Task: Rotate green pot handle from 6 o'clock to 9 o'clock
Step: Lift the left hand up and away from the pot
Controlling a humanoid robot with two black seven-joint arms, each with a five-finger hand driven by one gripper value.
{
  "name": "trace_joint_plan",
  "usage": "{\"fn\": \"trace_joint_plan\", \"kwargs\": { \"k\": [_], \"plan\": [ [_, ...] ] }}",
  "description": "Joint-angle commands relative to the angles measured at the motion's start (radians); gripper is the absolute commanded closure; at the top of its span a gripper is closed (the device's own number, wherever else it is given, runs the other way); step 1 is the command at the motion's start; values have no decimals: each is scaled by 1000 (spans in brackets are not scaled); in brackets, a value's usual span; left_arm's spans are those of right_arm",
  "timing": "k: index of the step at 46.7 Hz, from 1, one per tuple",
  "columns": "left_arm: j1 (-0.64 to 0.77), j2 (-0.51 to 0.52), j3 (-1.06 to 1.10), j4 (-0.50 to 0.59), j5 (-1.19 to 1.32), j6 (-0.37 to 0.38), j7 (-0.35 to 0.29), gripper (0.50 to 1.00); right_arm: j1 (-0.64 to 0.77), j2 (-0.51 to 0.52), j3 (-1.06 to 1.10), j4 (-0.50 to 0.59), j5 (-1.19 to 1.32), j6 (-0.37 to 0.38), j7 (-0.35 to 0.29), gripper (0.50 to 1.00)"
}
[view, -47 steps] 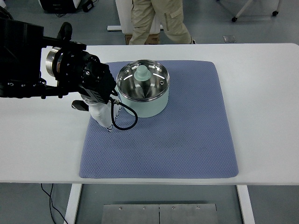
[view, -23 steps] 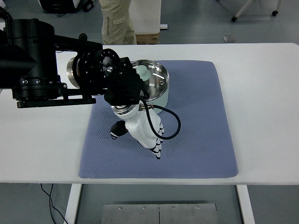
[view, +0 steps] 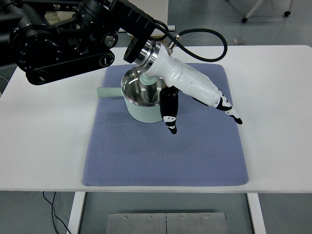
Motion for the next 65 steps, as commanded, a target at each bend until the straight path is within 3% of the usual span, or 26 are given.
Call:
{"fn": "trace_joint_plan", "kwargs": {
  "k": [1,23,37,65],
  "plan": [
    [14,9,3,64,-114,-1,0,500,0,0,0,0,0,0,1,500],
    [141,52,80,420,-681,-50,0,500,0,0,0,0,0,0,1,500],
    [244,50,110,587,-792,-48,0,500,0,0,0,1,0,0,1,500],
    [310,40,106,622,-855,-47,0,500,0,0,0,0,0,0,1,500]
  ]
}}
